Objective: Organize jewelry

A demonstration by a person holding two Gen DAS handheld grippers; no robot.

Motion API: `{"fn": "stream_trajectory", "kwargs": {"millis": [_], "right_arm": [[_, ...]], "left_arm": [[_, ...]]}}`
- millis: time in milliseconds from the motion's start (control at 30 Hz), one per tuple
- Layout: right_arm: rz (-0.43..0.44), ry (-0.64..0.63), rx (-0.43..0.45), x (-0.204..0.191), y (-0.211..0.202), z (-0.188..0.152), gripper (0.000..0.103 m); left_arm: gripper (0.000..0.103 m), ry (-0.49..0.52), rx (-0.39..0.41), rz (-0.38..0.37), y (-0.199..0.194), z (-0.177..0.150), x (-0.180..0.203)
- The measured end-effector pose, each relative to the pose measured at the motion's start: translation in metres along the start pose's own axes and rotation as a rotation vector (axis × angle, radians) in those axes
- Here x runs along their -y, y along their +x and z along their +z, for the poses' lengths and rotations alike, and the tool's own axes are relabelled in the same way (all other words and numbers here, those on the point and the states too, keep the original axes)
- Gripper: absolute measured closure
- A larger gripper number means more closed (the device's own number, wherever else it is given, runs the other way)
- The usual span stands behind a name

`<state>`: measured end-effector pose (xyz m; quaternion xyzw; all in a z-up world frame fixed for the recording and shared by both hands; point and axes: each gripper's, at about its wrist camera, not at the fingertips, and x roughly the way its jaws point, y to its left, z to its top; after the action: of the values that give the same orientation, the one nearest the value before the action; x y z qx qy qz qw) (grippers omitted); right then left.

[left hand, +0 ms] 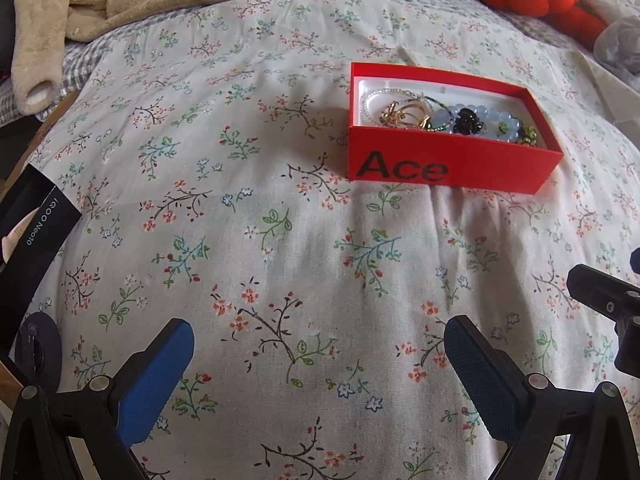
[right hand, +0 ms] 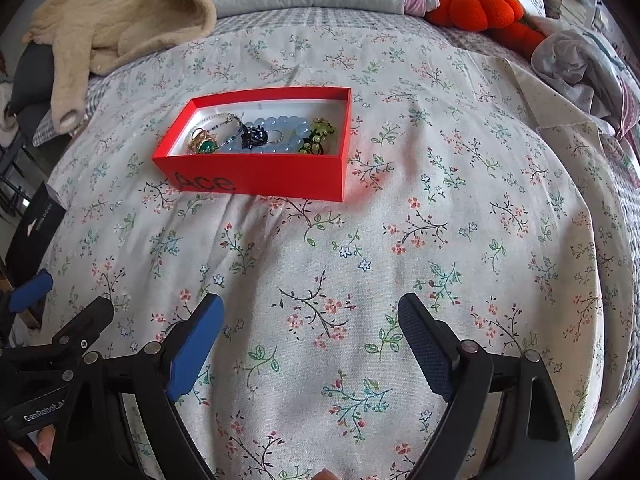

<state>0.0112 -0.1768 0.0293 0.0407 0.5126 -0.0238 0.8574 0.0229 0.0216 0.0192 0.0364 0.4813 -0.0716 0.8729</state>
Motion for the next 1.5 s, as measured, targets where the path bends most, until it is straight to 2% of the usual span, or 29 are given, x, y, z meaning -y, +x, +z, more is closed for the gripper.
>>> {"fn": "stream_trajectory", "kwargs": {"millis": [1500], "right_arm": [[-0.006,0.001,-0.007,0.0001,0.001,-0.0018,0.012]], "left_arm": [[0.0,-0.007,-0.026,0.009,0.0078,0.0008,0.002]]}}
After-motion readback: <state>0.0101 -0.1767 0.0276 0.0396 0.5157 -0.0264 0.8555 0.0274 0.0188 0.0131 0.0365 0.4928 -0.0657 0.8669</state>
